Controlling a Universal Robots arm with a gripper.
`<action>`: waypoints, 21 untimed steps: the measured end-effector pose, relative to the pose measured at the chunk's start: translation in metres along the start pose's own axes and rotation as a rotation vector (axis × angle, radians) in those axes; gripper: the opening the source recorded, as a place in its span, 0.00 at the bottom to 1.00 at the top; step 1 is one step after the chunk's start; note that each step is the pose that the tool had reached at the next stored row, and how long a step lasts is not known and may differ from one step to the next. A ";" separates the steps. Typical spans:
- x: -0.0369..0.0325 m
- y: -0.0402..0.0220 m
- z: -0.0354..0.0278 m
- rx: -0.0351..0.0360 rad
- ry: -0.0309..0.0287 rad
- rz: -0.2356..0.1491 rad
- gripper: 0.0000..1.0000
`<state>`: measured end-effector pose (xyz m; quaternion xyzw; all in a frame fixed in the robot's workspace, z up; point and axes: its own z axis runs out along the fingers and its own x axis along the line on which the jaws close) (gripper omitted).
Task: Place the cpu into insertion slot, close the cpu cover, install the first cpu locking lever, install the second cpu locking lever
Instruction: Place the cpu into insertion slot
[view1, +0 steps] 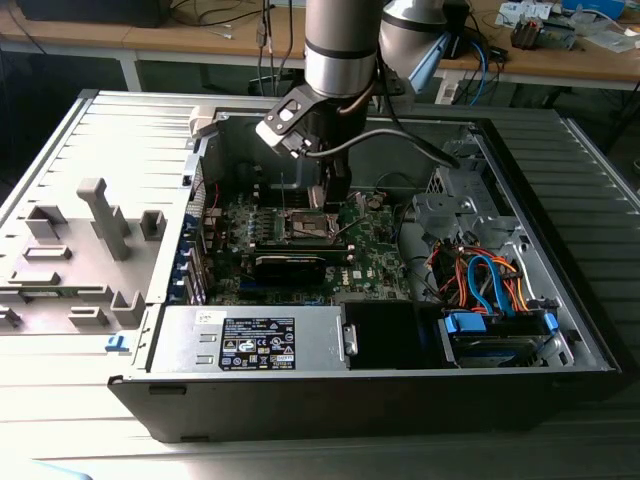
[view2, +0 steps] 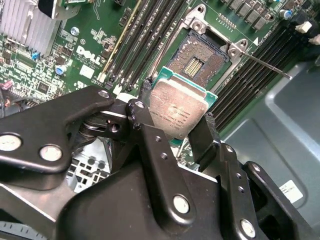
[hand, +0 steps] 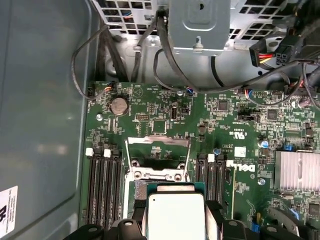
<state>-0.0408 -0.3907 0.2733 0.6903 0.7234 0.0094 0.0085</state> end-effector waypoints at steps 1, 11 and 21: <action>0.0002 0.0000 0.0003 0.0000 0.0001 0.005 0.55; 0.0077 -0.0029 0.0048 -0.0001 -0.0004 0.018 0.55; 0.0080 -0.0052 0.0080 0.0000 -0.0005 0.018 0.55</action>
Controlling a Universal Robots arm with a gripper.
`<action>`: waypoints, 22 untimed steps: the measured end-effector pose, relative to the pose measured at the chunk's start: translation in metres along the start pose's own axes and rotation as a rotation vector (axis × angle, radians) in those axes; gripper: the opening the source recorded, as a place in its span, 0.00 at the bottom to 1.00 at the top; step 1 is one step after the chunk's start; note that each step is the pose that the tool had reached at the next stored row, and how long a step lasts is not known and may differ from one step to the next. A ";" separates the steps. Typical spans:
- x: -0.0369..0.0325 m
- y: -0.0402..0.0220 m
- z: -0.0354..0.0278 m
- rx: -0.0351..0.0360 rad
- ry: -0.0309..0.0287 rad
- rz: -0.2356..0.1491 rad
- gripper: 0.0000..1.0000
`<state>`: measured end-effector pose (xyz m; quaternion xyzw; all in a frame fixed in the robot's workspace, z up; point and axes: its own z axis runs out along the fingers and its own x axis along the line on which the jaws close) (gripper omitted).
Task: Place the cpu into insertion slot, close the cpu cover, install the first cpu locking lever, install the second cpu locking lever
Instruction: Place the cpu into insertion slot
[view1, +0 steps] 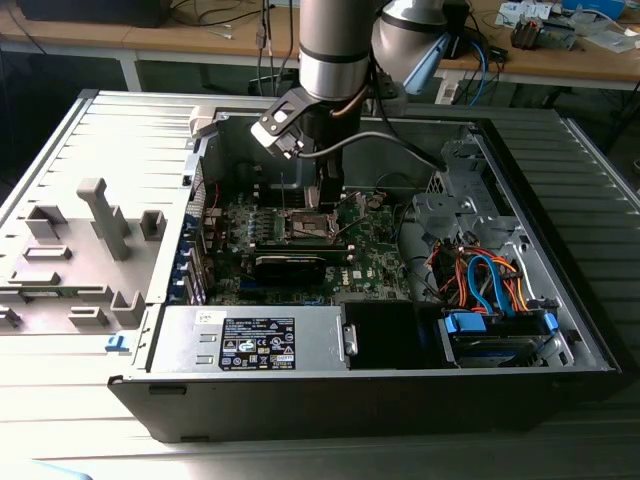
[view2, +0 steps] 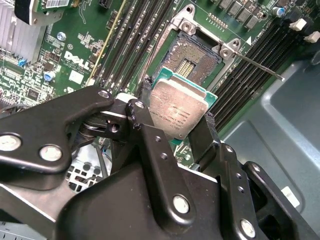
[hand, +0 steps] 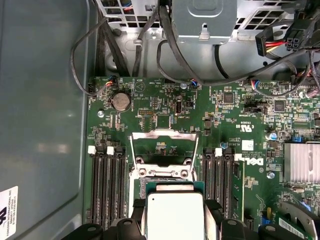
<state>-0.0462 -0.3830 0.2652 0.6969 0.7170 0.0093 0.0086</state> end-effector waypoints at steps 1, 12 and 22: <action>0.0000 -0.0002 0.0003 0.0000 0.0000 0.000 0.55; 0.0000 -0.0028 0.0026 0.0001 -0.0001 0.000 0.55; 0.0001 -0.0037 0.0046 -0.0001 0.0000 0.000 0.55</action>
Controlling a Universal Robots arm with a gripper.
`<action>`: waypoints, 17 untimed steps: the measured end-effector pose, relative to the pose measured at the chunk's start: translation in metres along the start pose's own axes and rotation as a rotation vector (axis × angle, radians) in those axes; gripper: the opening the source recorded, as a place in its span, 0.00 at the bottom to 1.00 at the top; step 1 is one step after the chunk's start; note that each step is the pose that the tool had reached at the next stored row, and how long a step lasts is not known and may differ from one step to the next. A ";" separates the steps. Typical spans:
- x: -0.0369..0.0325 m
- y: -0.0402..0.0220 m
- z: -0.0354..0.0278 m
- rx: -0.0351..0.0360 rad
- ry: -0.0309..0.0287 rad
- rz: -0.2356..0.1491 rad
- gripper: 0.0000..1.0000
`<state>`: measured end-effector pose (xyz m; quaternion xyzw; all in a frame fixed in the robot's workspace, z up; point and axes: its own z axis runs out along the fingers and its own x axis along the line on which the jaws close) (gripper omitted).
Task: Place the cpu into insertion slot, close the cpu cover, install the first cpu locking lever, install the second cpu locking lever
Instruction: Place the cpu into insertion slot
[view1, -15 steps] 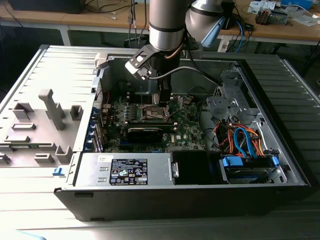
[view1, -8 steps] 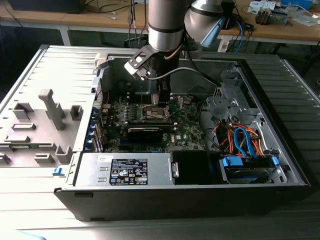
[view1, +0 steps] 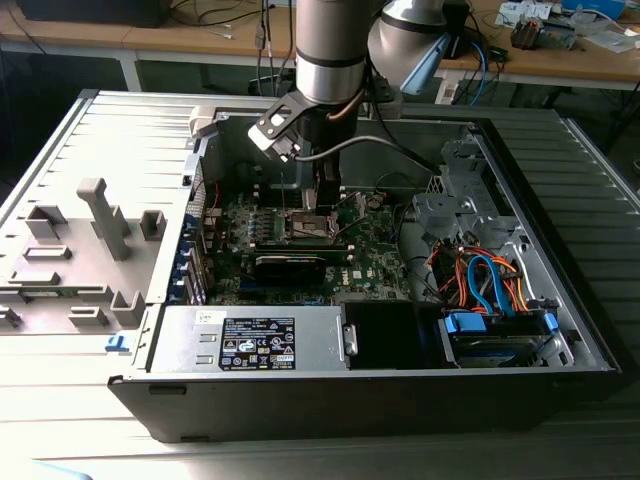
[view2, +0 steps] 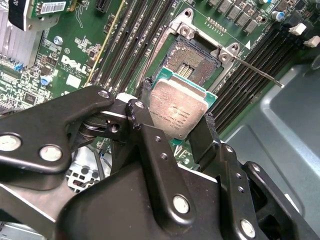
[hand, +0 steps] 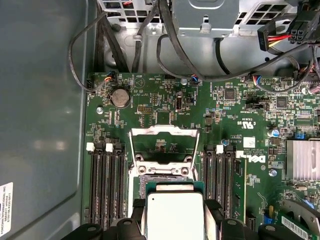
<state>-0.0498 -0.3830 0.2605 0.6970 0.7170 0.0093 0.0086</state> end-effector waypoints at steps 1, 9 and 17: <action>0.0000 0.0000 0.0004 0.0000 0.0001 0.000 0.55; 0.0015 -0.0030 0.0041 0.0002 -0.0003 -0.002 0.55; 0.0016 -0.0033 0.0062 0.0001 -0.0001 -0.002 0.55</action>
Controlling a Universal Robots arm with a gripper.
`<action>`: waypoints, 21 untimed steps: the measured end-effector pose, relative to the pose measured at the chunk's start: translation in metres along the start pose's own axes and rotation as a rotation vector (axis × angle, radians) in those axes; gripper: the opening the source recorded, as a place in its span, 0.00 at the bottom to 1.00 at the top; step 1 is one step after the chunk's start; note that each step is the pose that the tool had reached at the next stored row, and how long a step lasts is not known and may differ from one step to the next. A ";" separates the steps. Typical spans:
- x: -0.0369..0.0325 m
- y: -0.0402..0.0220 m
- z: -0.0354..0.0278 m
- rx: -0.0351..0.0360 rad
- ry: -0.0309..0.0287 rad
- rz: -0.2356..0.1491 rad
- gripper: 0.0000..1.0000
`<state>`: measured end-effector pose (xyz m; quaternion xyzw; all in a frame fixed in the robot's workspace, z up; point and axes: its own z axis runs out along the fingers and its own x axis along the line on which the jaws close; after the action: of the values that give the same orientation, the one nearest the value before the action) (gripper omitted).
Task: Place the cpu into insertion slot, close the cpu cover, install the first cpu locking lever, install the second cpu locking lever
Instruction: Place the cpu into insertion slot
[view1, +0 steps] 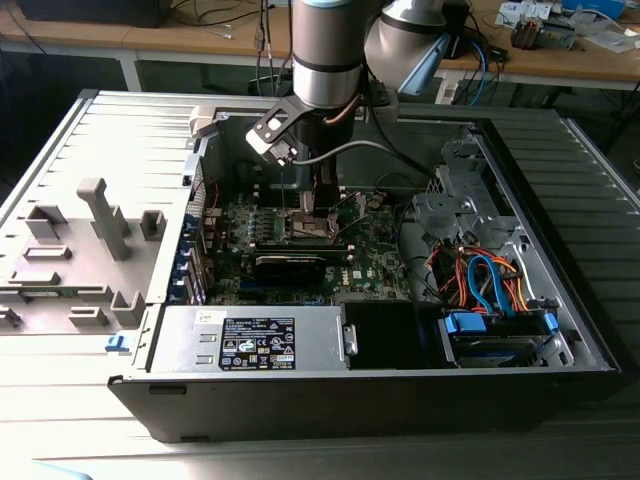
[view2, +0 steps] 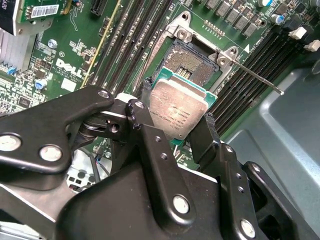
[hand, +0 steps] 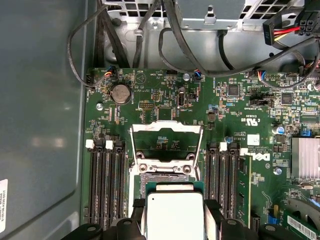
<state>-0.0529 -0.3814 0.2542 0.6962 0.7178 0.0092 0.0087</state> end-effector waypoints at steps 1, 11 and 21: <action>0.0000 -0.0003 0.0004 -0.0001 0.0002 0.000 0.55; 0.0002 -0.0026 0.0045 0.0000 0.0001 -0.003 0.55; 0.0003 -0.0027 0.0067 0.0000 0.0002 -0.005 0.55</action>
<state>-0.0555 -0.3812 0.2475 0.6945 0.7193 0.0093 0.0086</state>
